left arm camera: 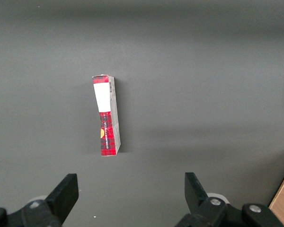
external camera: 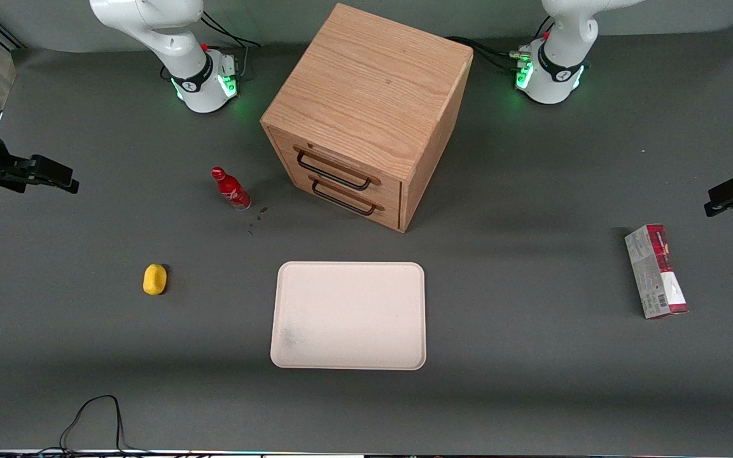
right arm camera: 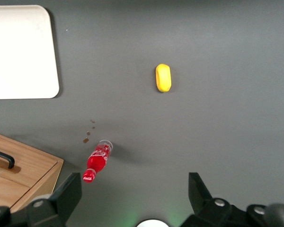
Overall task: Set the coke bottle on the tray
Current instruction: 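Move the right gripper from rest toward the red Coca-Cola bottle, then lower the open right gripper around the bottle and close it, then lift the bottle and carry it over the white tray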
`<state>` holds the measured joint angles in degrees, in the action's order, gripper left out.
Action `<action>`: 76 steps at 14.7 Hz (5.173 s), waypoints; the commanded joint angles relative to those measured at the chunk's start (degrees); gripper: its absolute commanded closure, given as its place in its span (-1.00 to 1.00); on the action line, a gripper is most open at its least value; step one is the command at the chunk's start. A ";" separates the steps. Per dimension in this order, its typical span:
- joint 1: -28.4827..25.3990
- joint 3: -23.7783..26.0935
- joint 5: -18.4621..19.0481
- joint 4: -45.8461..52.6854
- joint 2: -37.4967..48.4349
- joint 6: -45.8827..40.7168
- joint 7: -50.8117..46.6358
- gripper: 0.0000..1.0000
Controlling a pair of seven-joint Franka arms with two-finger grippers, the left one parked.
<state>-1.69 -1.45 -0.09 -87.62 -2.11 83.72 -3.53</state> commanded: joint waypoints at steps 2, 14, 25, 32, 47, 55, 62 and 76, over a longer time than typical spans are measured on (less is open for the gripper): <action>-1.73 -0.04 -1.74 -11.23 10.17 2.49 -1.83 -1.00; -18.08 0.04 -2.72 -38.75 26.97 17.61 -15.36 -1.00; -20.99 -0.48 -0.96 -49.29 28.56 24.98 -16.25 -1.00; -20.99 -0.48 -0.79 -58.01 23.04 38.86 -19.06 -1.00; -20.29 -0.48 0.01 -58.72 12.66 46.61 -21.69 -1.00; -20.29 -0.75 0.01 -58.63 11.86 46.35 -21.61 0.06; -20.29 -1.54 0.01 -57.76 11.95 45.22 -20.99 1.00; -20.20 -4.08 0.80 -24.74 11.86 9.12 -16.78 1.00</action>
<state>-22.08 -4.05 0.16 -119.45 10.34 99.11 -22.56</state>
